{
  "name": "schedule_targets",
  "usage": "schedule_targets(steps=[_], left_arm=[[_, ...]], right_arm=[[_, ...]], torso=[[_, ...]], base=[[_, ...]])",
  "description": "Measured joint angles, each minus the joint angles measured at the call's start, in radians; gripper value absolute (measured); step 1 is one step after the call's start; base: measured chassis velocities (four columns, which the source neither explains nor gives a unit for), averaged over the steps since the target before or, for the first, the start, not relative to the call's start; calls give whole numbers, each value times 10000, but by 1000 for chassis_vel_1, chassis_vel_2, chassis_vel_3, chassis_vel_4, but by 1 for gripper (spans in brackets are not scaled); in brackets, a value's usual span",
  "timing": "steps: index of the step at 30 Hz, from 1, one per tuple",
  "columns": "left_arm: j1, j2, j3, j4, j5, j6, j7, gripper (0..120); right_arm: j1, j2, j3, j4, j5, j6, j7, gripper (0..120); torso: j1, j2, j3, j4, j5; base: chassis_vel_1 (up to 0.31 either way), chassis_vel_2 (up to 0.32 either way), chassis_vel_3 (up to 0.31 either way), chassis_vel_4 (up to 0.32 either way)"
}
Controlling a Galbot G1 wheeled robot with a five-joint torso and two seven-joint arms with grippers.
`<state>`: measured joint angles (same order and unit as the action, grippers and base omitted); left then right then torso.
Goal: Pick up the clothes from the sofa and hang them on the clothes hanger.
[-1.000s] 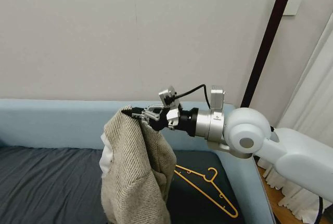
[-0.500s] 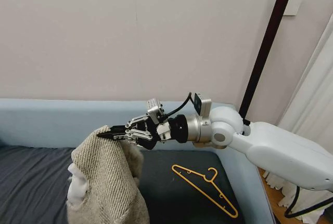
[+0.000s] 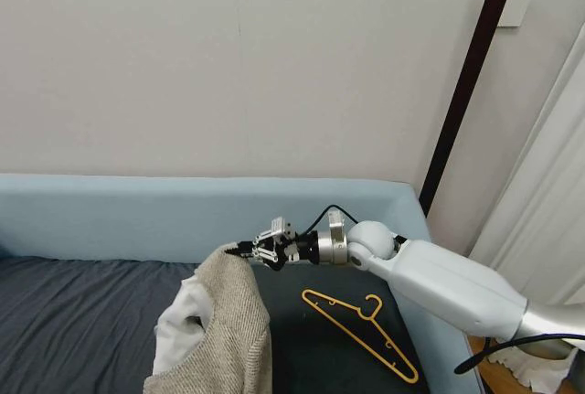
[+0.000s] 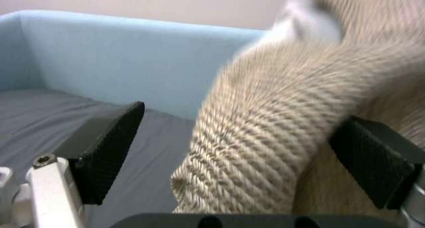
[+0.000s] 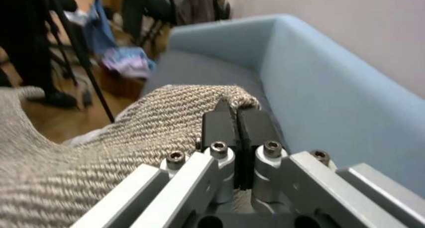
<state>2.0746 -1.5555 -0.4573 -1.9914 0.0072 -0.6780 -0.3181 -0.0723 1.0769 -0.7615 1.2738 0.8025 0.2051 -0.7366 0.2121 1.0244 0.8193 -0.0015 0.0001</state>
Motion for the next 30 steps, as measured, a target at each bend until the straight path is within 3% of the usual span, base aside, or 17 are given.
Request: schedule_targets(steps=[8, 14, 20, 30], left_arm=[[-111, 64, 2, 172, -164, 20, 3, 100], [-210, 54, -11, 222, -227, 67, 3, 100], [-261, 42, 6, 257, -231, 113, 9, 100], [-226, 46, 26, 257, -194, 125, 9, 100]], right_arm=[[-156, 1730, 574, -4239, -2512, 2015, -418, 0], [239, 2765, 1149, -6249, -3490, 2922, -530, 0], [410, 3031, 1369, -6672, -3833, 2887, 16, 0], [-478, 2843, 2012, -6579, -5207, 2075, 2326, 0]], torso=[[1, 0, 0, -2, -5], [0, 0, 0, 2, -5], [0, 0, -1, 0, -1], [0, 0, -1, -1, 3]], base=[[0, 0, 0, 0], [0, 0, 0, 0], [0, 0, 0, 0], [0, 0, 0, 0]])
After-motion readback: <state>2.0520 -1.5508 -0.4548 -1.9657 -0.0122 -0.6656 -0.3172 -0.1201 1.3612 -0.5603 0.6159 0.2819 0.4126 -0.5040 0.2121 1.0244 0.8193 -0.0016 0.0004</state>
